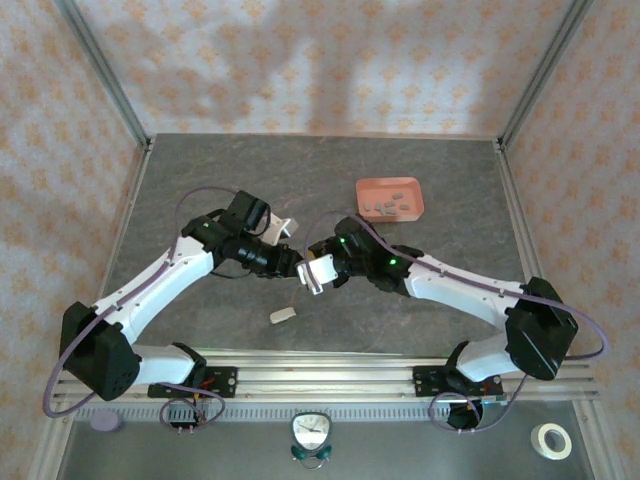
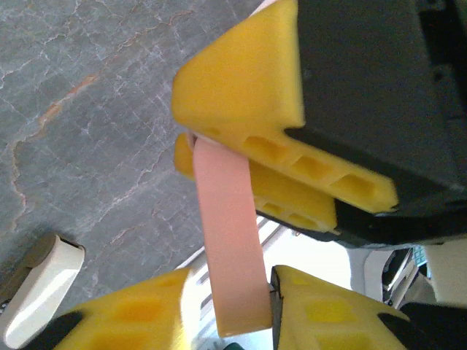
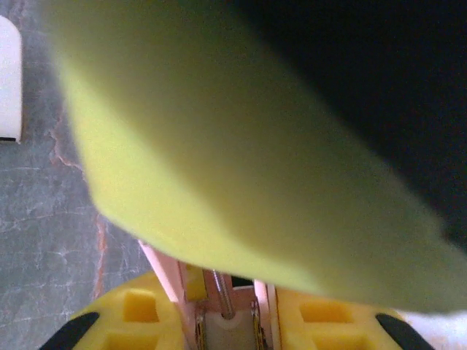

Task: Load the staples into the stapler

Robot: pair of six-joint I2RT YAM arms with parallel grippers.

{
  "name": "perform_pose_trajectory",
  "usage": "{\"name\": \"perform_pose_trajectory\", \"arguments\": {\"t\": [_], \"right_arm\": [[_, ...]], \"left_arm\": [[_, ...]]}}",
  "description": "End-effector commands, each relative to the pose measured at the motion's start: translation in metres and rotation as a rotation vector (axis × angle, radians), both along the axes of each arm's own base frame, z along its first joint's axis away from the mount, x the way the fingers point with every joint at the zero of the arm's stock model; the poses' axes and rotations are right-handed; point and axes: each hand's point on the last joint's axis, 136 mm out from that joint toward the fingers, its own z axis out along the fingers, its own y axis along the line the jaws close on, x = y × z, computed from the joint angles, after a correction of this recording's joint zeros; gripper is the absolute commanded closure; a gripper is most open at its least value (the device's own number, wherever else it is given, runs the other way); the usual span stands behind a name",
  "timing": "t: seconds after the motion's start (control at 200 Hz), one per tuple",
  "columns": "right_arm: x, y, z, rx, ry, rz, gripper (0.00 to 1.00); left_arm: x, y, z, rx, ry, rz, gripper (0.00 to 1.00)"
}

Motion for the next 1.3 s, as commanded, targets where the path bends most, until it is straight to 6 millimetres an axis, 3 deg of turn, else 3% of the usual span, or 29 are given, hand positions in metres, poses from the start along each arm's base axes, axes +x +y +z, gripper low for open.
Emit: {"name": "perform_pose_trajectory", "arguments": {"t": [0.0,0.265,0.395,0.586,0.746,0.956,1.296], "right_arm": [[0.003,-0.008,0.004,0.059,0.061,-0.111,0.84],[0.006,-0.022,-0.002,0.211,0.345,-0.377,0.84],[0.015,-0.023,-0.004,0.352,0.525,-0.573,0.84],[0.05,-0.036,-0.013,0.635,0.782,-1.046,0.88],[0.067,-0.047,-0.044,0.719,0.923,-1.416,0.88],[0.083,-0.064,-0.069,0.831,0.89,-1.695,0.88],[0.102,-0.057,-0.096,0.814,0.798,-1.824,0.85]], "left_arm": [[0.001,0.0,0.02,-0.014,-0.071,-0.001,0.41],[0.025,0.027,0.026,0.078,-0.254,0.131,0.2],[0.041,0.046,0.03,0.093,-0.338,0.261,0.17],[0.059,0.078,0.012,0.158,-0.366,0.458,0.16],[0.06,0.089,-0.008,0.196,-0.34,0.515,0.16],[0.058,0.094,-0.023,0.207,-0.314,0.543,0.15],[0.055,0.097,-0.037,0.218,-0.299,0.559,0.15]]}}
